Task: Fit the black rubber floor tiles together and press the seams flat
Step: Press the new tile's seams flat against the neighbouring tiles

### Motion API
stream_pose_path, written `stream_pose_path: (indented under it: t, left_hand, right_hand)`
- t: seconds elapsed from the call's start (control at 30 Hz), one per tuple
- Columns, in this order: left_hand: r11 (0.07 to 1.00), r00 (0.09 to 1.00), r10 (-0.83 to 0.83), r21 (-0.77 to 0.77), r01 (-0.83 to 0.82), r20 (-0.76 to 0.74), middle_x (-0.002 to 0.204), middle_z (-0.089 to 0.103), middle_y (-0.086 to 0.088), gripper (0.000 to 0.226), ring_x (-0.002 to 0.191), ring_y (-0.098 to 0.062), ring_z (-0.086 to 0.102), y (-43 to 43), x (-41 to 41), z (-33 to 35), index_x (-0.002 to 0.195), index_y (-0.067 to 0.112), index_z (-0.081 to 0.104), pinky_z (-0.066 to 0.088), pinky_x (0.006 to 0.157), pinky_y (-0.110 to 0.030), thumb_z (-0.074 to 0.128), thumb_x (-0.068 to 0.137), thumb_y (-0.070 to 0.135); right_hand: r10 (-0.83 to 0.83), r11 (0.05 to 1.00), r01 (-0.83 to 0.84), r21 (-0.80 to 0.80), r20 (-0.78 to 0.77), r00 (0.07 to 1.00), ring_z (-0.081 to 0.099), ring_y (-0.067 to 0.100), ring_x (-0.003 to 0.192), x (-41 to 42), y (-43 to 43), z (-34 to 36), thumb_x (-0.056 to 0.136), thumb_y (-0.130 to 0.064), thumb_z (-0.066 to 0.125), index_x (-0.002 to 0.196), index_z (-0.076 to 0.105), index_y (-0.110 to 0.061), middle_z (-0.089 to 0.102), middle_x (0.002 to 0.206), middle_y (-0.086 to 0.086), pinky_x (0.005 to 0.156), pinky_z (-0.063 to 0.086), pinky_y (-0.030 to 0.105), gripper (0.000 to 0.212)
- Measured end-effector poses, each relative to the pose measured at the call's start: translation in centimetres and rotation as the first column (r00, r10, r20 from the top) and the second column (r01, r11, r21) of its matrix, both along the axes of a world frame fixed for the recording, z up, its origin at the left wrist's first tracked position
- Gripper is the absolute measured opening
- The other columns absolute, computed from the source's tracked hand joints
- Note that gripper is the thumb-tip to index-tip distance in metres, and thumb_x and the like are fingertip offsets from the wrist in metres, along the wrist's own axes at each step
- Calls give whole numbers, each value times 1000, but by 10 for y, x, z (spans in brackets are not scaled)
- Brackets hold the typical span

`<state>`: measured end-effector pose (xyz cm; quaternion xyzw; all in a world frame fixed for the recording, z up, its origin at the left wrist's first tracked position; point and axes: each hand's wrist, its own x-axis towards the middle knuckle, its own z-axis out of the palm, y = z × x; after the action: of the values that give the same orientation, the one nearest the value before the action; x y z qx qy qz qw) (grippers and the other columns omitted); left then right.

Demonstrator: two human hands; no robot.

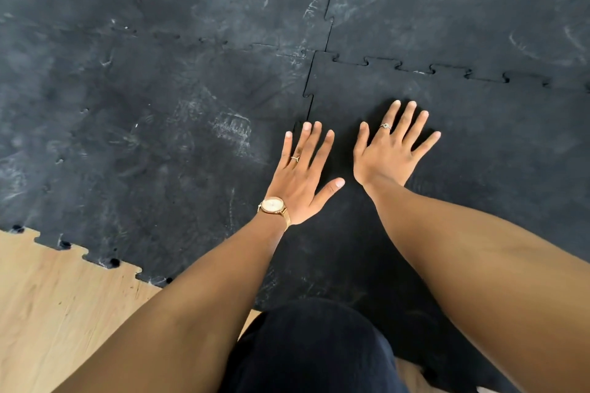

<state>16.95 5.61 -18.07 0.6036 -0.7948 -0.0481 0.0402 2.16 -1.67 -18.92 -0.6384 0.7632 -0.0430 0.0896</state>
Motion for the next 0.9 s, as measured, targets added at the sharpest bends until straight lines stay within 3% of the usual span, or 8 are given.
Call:
stream_pose_path:
  t: [0.1,0.23,0.43,0.6,0.73,0.9]
  left_hand:
    - [992,992,-122,-40,121,-10,160,11,-19,71,150,-30,-1,0,-2,-2,153,9,13,-1,121,-50,22,100,55]
    - [997,992,-81,12,83,-100,161,4,-19,86,149,-30,-8,-2,-2,-4,154,7,10,0,121,-49,30,94,66]
    - [987,993,-71,135,83,-93,162,-7,-16,109,149,-28,-15,-4,-2,2,155,10,3,-3,121,-50,42,80,79]
    - [986,992,-66,144,81,-107,162,-6,-16,109,149,-29,-13,-11,4,6,155,10,1,3,121,-51,44,80,77]
    - [991,990,-70,107,83,-120,162,-1,-17,96,149,-28,-11,-11,3,5,154,9,2,6,121,-49,35,89,69]
    - [993,992,-52,99,64,-118,162,-5,-14,111,149,-25,-15,-9,1,1,153,4,-8,0,122,-43,36,82,78]
  right_hand:
    - [-8,1000,8,7,0,1000,-3,34,149,0,1,-1,99,-51,14,155,6,-12,4,163,13,116,-1,63,69]
    - [-17,1000,17,10,-11,1000,-3,33,149,-1,1,-4,100,-52,16,155,7,-13,5,163,12,116,-2,62,68]
    - [-32,999,32,18,-13,999,-3,32,149,-1,1,-3,100,-52,20,155,7,-13,6,163,11,116,-1,62,69]
    - [-29,999,29,13,-5,1000,-4,32,149,5,-6,-2,99,-52,18,155,6,-13,5,163,11,116,-3,62,69]
    - [-21,1000,21,0,-12,1000,-4,33,149,4,-6,-2,99,-53,16,155,6,-13,5,163,11,116,-3,62,69]
    - [-13,1000,13,-11,3,1000,-2,34,149,1,-7,-3,99,-53,18,155,9,-12,7,163,12,116,-4,62,70]
